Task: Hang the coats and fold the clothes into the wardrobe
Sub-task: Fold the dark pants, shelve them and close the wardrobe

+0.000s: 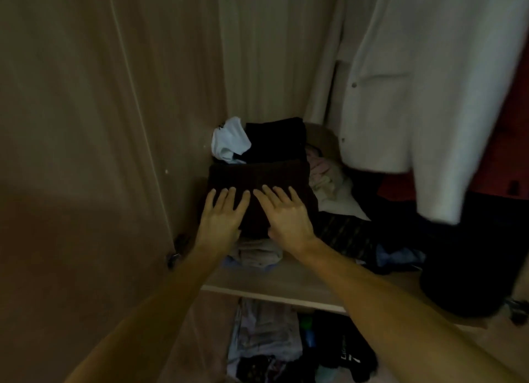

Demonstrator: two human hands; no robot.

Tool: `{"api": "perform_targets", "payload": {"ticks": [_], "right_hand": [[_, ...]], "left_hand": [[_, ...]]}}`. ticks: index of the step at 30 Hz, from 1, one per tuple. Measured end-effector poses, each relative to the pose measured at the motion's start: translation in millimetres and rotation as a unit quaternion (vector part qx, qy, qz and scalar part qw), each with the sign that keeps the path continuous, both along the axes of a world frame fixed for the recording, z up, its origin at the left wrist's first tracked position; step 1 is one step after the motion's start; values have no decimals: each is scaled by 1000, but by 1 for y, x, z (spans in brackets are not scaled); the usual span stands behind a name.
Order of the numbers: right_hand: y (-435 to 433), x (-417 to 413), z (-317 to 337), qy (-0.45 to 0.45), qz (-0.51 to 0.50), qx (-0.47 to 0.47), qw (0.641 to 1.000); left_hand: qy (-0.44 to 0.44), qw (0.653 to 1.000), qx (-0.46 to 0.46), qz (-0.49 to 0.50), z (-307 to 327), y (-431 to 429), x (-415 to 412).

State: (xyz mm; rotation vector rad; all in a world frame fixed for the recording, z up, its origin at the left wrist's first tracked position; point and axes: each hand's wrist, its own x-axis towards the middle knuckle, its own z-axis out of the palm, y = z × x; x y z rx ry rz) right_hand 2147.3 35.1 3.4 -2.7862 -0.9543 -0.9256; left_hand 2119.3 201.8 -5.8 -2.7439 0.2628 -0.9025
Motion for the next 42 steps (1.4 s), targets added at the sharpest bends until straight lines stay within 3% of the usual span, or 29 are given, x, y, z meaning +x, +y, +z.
{"api": "perform_targets", "payload": {"ticks": [6,8,11,13,19,26,31,35,42], "right_hand": [[17,70,-103,110,-46,-134,984],[23,74,-122,112,-45,-98,988],[28,83,-111,47,4,44,998],[27,91,-92,25,-14,75,997],[16,117,-102,148,-92,27,984],[46,153,-142,170,-135,37,976],[51,154,-122,215,-150,-2,965],[39,127,-105,170,-145,-36,974],[19,82,-93,135,-60,-4,989]], "left_hand": [[158,982,-29,99,-100,8,72],[170,979,-37,106,-116,8,81],[151,987,-32,52,-113,20,92],[142,989,-20,29,-111,31,95],[171,984,-44,20,-109,32,104],[222,974,-38,41,-141,50,161],[277,959,-26,43,-122,54,162],[307,950,-43,41,-103,40,134],[217,967,-128,26,-95,26,79]]}}
